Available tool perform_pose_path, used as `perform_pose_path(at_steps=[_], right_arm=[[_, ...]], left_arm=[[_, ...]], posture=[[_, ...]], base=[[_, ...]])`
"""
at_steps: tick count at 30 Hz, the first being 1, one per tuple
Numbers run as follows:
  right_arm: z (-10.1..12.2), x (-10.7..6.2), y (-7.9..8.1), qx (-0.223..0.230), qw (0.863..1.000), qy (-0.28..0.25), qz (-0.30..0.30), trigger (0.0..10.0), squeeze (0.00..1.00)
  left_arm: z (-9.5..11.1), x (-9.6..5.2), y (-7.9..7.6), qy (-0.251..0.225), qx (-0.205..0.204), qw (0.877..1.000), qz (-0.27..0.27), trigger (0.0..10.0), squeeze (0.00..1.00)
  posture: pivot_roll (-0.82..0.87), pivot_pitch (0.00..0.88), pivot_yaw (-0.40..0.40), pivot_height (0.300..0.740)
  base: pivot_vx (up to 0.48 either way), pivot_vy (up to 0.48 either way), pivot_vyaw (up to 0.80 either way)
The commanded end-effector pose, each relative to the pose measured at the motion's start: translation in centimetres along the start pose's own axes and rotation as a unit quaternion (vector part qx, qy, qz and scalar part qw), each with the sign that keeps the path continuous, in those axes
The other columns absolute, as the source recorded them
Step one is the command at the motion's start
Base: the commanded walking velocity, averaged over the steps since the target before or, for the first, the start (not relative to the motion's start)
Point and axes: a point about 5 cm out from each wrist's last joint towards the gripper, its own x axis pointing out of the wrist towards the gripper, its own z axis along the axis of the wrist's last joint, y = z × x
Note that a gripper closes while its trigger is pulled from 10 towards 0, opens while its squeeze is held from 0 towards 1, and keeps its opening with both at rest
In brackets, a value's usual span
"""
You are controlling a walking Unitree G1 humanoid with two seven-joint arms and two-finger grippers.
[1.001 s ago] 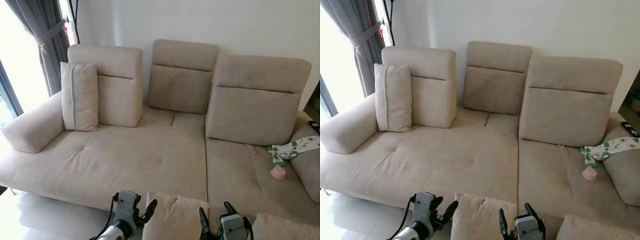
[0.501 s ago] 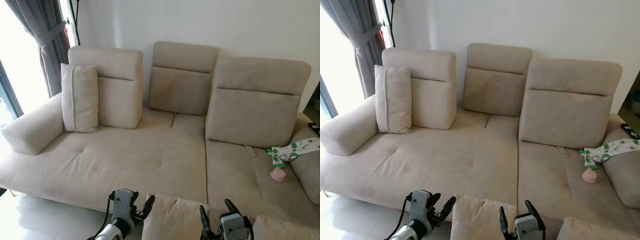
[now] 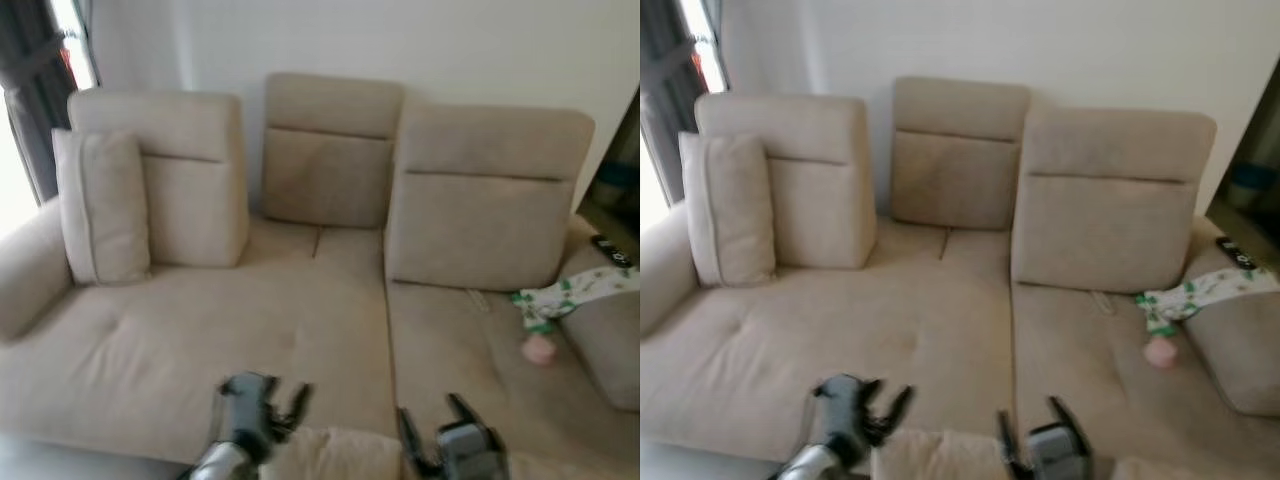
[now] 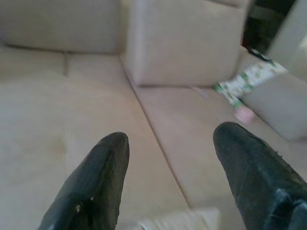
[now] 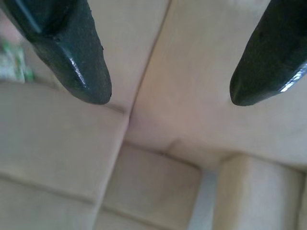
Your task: Move the pillow to the sofa from floor
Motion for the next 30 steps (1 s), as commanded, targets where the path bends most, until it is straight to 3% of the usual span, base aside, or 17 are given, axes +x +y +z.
perform_pose_path(at_steps=[1,14,25,30], right_arm=[[0.2,0.1,0.9,0.007,1.000,-0.006,0.012,10.0,0.00],[-0.1,0.0,1.4,0.007,0.999,0.005,0.039,10.0,0.00],[-0.4,-0.4,2.2,0.009,0.997,0.014,0.070,10.0,0.00],[-0.5,-0.5,2.3,0.014,0.997,0.017,0.072,10.0,0.00]], left_arm=[[-0.4,-0.9,1.2,0.010,0.005,1.000,0.018,10.0,0.00],[-0.5,-0.8,1.4,0.020,0.011,0.999,0.025,10.0,0.00],[-0.4,-1.0,1.3,0.026,0.056,0.998,-0.007,10.0,0.00],[-0.3,-1.2,1.9,0.027,0.068,0.997,-0.003,10.0,0.00]], posture=[[-0.02,0.000,0.016,0.740],[-0.02,0.000,0.021,0.740],[-0.03,0.000,0.024,0.735],[-0.03,0.000,0.025,0.710]], base=[[0.000,0.000,0.00],[0.000,0.000,0.00],[0.000,0.000,0.00],[0.000,0.000,0.00]])
